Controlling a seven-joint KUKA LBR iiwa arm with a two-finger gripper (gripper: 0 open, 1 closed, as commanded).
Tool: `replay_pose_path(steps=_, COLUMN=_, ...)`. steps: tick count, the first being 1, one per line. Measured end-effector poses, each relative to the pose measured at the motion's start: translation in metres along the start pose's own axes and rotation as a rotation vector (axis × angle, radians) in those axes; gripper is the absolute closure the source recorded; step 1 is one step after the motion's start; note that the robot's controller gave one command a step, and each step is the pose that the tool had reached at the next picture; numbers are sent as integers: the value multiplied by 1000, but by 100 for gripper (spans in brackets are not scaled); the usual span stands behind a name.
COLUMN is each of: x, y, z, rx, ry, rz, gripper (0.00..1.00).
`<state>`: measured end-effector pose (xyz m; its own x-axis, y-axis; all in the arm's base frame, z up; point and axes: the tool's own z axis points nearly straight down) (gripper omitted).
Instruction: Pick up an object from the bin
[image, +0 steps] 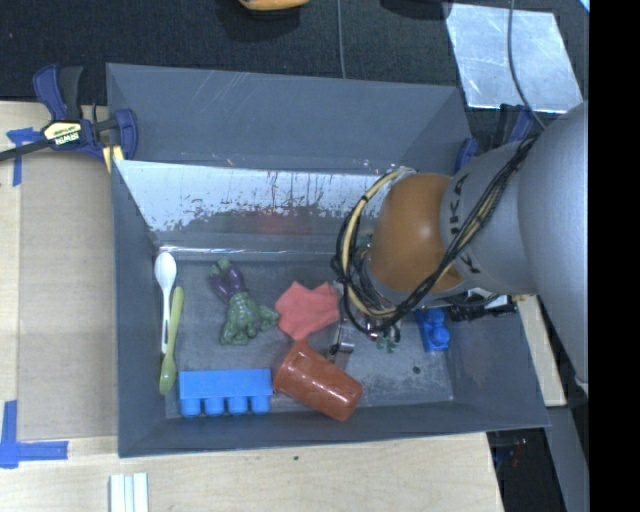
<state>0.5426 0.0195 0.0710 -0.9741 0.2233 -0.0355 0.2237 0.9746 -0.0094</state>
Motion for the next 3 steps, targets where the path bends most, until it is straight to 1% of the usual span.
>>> replay_pose_path(steps=1, x=7, y=11, z=0, rx=0, ry=-12, rz=-168, gripper=0)
replay_pose_path(steps=2, x=11, y=27, z=0, rx=-1, ry=-11, rz=-60, gripper=0)
replay_pose_path(steps=3, x=16, y=36, z=-2, rx=0, ry=-20, rz=-169, gripper=100)
